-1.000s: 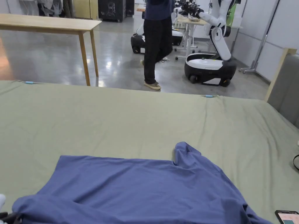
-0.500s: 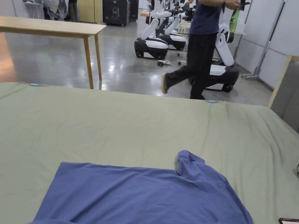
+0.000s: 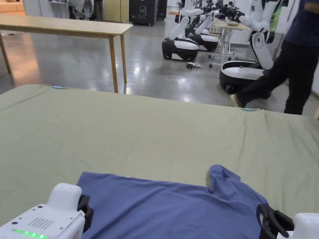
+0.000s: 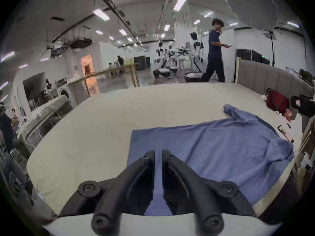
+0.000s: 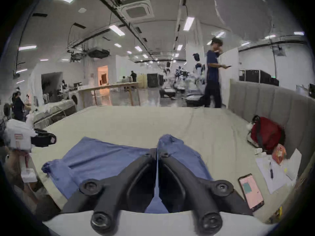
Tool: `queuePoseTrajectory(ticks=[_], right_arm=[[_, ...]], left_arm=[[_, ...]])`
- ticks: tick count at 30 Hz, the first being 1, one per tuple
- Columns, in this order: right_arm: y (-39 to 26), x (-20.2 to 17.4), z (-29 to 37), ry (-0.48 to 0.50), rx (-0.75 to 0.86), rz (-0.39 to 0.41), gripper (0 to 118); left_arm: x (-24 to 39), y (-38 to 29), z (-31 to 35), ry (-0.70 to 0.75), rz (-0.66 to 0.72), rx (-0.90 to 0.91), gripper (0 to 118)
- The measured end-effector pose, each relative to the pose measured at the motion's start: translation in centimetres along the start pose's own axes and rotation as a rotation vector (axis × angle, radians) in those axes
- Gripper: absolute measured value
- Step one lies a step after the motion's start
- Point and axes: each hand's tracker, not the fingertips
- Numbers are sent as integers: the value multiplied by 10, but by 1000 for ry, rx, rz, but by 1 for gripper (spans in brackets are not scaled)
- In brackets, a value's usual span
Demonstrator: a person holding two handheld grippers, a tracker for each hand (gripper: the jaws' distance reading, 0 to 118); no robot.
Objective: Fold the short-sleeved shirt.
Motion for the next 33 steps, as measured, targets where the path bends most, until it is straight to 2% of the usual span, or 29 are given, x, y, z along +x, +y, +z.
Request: queuePoseTrajectory(ticks=[3,6,7,9,10,11,12,14,17,18,20,21,22,23,24,25,26,29,31,32,33], right_arm=[[-5,-2,-13,-12,-17,7,6],[-10,7,-24,-17,-43,-19,6],[-11,10,-27,-25,-54,-22,6],[-13,18,-32,-40,-73,-31,6],[-14,21,-34,-46,-81,-35,6],[-14,25,-37,-55,-94,-36,6],[-14,28,-39,-66,-103,-33,6],[-14,36,-45,-96,-138,-25,6],[-15,53,-64,-152,-229,-21,6],[-14,62,-74,-167,-259,-17,6],[-11,79,-96,-198,-304,-14,6],[-9,90,-111,-213,-326,-13,10],[-8,100,-129,-232,-350,-26,16],[-6,110,-146,-242,-384,-38,35],[-5,121,-168,-229,-437,-40,59],[-5,130,-189,-222,-484,-49,81],[-6,136,-205,-219,-520,-50,90],[-13,149,-251,-250,-606,-5,90],[-19,157,-271,-249,-683,-24,85],[-21,157,-273,-241,-698,-50,54],[-20,156,-271,-231,-673,-41,30]], left_arm=[[-12,11,-49,29,-35,-78,6],[-32,29,-107,39,-16,-163,6],[-38,34,-124,72,-40,-146,11],[-44,45,-156,158,-97,-158,104],[-48,48,-170,178,-108,-177,117],[-55,50,-190,172,-94,-235,118],[-59,52,-200,152,-89,-210,118],[-50,55,-209,174,-87,-277,112],[-44,44,-233,167,-118,-344,111],[-40,42,-233,156,-144,-389,106],[-35,39,-224,116,-108,-357,89],[-36,46,-217,74,-71,-353,73],[-34,49,-210,15,-41,-360,51],[-29,51,-205,18,-57,-350,27],[-23,53,-197,48,-101,-330,8],[-26,60,-193,60,-126,-311,6],[-25,64,-186,55,-103,-296,6],[-27,76,-171,37,-81,-261,6],[-29,81,-164,38,-80,-252,6],[-29,82,-161,35,-78,-248,6],[-33,80,-163,34,-75,-248,6]])
